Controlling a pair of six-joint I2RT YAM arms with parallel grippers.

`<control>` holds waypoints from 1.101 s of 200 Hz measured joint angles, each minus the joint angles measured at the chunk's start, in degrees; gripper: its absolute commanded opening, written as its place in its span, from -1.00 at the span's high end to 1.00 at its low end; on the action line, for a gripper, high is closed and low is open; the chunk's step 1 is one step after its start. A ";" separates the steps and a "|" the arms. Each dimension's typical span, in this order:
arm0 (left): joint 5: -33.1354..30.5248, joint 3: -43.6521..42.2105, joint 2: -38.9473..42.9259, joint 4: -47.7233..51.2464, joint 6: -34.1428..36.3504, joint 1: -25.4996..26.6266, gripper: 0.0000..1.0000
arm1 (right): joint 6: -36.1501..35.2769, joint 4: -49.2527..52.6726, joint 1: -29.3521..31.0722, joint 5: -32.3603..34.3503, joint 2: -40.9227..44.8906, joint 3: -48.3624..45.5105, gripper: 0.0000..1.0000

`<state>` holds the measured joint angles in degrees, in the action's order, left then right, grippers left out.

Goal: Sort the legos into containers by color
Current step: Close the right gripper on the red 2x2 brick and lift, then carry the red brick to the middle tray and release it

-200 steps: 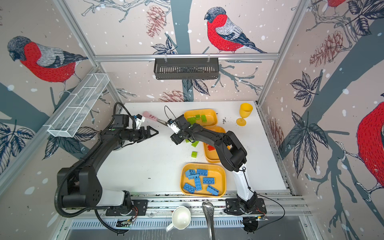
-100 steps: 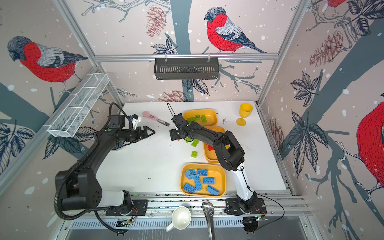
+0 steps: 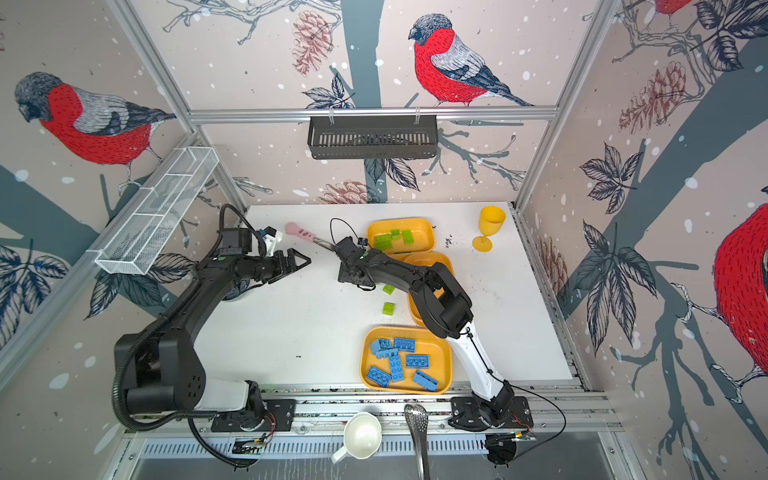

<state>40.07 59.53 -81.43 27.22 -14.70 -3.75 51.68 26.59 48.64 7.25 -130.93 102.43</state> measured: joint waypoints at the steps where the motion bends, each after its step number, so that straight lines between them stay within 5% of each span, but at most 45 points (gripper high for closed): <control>1: 0.00 0.00 0.00 0.00 0.00 0.00 -0.86 | 0.04 0.02 0.00 0.04 -0.04 0.04 -0.41; 70: 0.22 0.11 -0.07 0.02 0.28 -0.13 -0.86 | -0.02 2.32 -0.07 4.15 -5.70 8.00 -0.19; 149: 0.37 0.11 -0.46 0.02 1.14 -0.13 -0.85 | -4.17 6.54 -0.02 10.10 -8.02 12.31 0.40; 220: 3.06 -1.70 -0.42 -2.82 -0.63 -0.15 -0.85 | -8.20 7.67 -0.35 12.44 9.66 1.84 0.42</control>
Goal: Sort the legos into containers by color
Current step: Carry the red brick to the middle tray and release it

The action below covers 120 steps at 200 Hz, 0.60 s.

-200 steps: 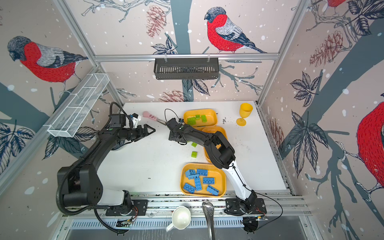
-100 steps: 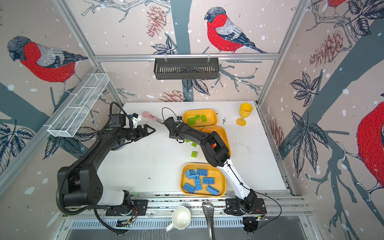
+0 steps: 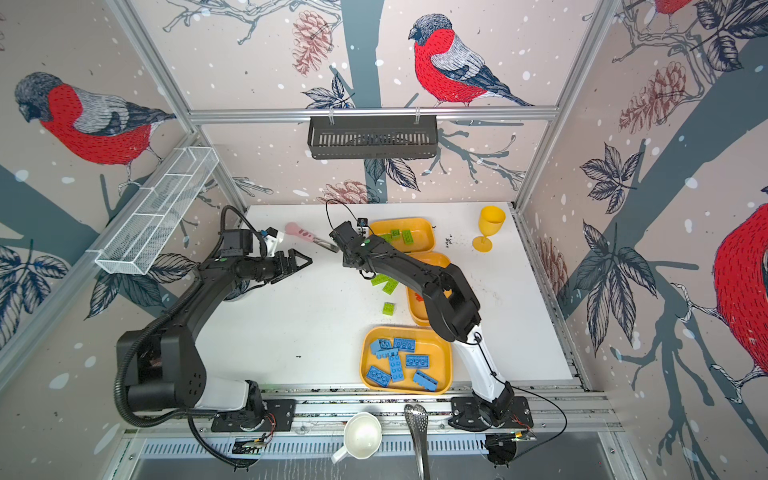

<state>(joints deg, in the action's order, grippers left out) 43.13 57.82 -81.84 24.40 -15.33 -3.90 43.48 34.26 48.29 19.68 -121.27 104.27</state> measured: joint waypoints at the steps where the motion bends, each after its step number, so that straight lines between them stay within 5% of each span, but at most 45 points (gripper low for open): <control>1: 0.13 -0.07 0.04 -0.07 -0.09 0.00 -0.85 | 0.02 -0.02 -0.02 0.04 0.31 -0.28 0.42; 61: 3.63 -2.08 1.40 -4.48 -4.20 0.00 -0.85 | -1.38 0.50 -7.41 0.13 22.56 -25.05 0.42; 120: 4.61 -1.99 0.94 -4.83 -4.39 0.04 -0.85 | -5.16 -2.49 -17.75 -4.76 29.09 -36.37 0.40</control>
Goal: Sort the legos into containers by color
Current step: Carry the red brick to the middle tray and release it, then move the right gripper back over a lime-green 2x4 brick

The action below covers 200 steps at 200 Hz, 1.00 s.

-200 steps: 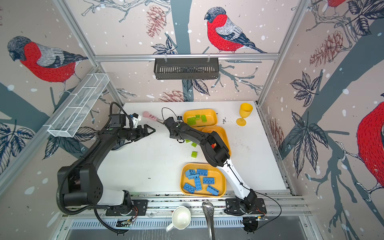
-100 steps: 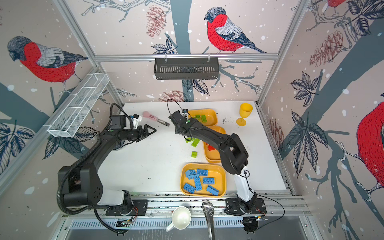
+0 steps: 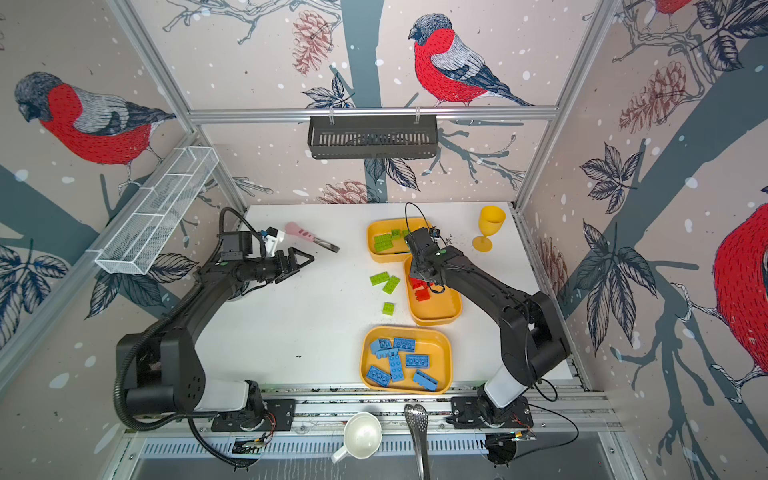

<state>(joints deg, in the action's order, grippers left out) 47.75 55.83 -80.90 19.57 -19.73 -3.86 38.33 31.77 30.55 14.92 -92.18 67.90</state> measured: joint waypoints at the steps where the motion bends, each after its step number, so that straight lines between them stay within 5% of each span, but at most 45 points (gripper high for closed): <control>1: 0.00 0.00 0.00 -0.02 0.00 0.00 -0.85 | -0.15 -0.13 -0.20 -0.13 -0.07 -0.07 0.40; 51: 0.00 -0.33 0.98 -0.09 -0.87 0.00 -0.85 | -5.01 -3.41 -3.80 -2.23 -4.28 -0.37 0.33; 92: -0.13 -0.96 1.42 -0.68 -1.25 0.00 -0.85 | -8.79 -3.98 -5.66 -1.22 -7.61 0.79 -0.18; 131: -0.33 -1.14 1.55 -0.85 -1.27 0.00 -0.85 | -11.45 -3.82 -5.68 -1.70 -6.62 3.19 -0.35; 200: -0.96 -1.33 1.29 -0.96 -1.31 0.00 -0.85 | -3.04 -5.51 4.07 -12.70 -2.21 4.24 -0.42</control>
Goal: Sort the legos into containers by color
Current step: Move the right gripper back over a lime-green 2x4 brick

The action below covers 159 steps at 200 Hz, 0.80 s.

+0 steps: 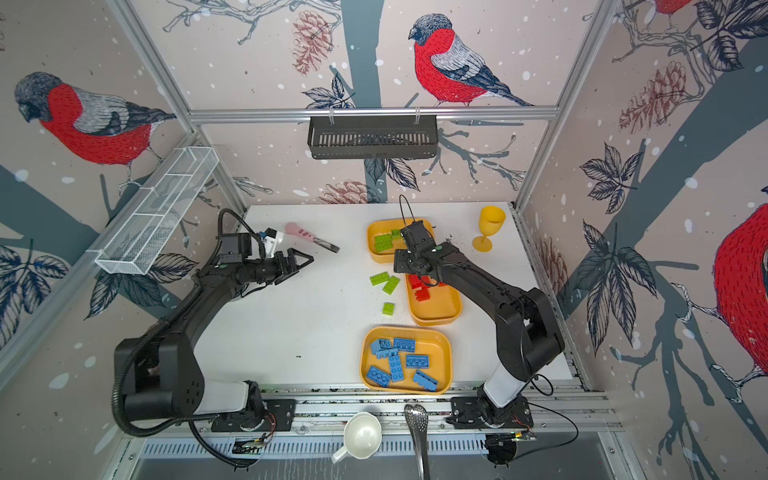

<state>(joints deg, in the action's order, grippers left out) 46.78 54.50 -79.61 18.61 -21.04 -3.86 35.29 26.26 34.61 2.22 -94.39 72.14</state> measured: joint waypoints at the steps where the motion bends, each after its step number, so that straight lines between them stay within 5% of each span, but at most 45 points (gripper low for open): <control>1: -0.02 0.00 0.00 0.00 0.00 0.00 -0.85 | 0.46 -0.09 0.22 -0.13 -0.07 0.04 -0.42; 37: -0.20 0.00 -0.13 -0.09 0.02 0.00 -0.85 | 11.13 -0.50 7.34 0.15 -5.11 4.07 -0.46; 86: -0.76 -0.85 0.61 -0.13 -0.15 0.00 -0.85 | 24.98 9.11 13.75 9.27 -16.31 14.29 -0.44; 159: -1.84 -3.61 4.48 -1.90 -2.56 0.07 -0.85 | 33.94 17.73 14.19 15.91 -22.95 17.33 -0.29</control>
<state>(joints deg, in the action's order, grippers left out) 44.95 50.89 -75.13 16.71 -23.59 -3.79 69.23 43.99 48.80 18.13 -117.34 89.47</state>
